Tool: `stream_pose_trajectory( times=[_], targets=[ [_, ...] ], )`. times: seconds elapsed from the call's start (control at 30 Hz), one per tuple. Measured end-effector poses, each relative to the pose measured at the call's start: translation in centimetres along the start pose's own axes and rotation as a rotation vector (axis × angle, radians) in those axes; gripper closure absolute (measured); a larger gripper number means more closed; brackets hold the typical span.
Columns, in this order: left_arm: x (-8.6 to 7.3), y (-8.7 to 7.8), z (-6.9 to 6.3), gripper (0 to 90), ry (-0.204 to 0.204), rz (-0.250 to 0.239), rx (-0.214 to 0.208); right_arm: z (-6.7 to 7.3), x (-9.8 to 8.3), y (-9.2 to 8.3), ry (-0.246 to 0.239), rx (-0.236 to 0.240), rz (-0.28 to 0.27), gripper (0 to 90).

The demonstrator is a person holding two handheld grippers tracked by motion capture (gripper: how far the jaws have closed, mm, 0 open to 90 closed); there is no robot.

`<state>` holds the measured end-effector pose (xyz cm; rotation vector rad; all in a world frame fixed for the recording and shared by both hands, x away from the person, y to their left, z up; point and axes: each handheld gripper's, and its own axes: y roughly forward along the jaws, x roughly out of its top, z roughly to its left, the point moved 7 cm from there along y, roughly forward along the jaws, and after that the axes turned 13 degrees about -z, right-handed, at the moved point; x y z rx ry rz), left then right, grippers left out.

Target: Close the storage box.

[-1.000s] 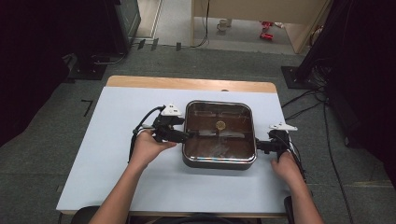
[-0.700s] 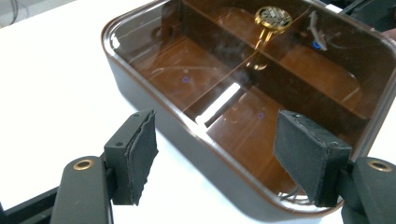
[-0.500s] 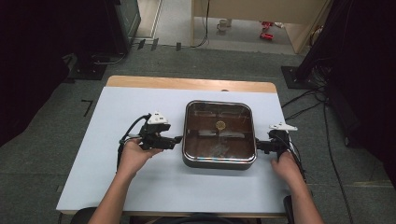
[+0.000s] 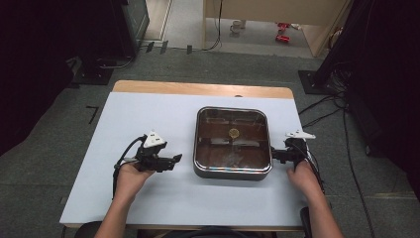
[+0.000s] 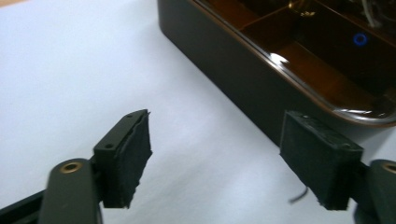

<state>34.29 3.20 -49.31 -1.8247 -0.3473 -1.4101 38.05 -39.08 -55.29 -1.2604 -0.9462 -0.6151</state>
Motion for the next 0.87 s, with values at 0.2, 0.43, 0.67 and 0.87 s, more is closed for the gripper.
stream_pose_trajectory(
  times=[0.2,0.43,0.67,0.87],
  targets=[
    [-2.3,0.1,0.1,21.4,-0.005,0.026,0.012,0.0,0.0,0.0,0.000,0.000,0.000,10.1],
    [-4.5,0.5,0.4,20.9,-0.005,0.103,0.003,0.0,0.0,0.0,0.000,0.000,0.000,10.1],
    [-5.3,0.7,0.4,17.7,0.021,0.104,-0.007,0.0,0.0,0.0,0.000,0.000,0.000,10.1],
    [-5.5,0.8,0.2,15.9,0.055,0.094,-0.002,0.0,0.0,0.0,0.000,0.000,0.000,10.1]
  ],
)
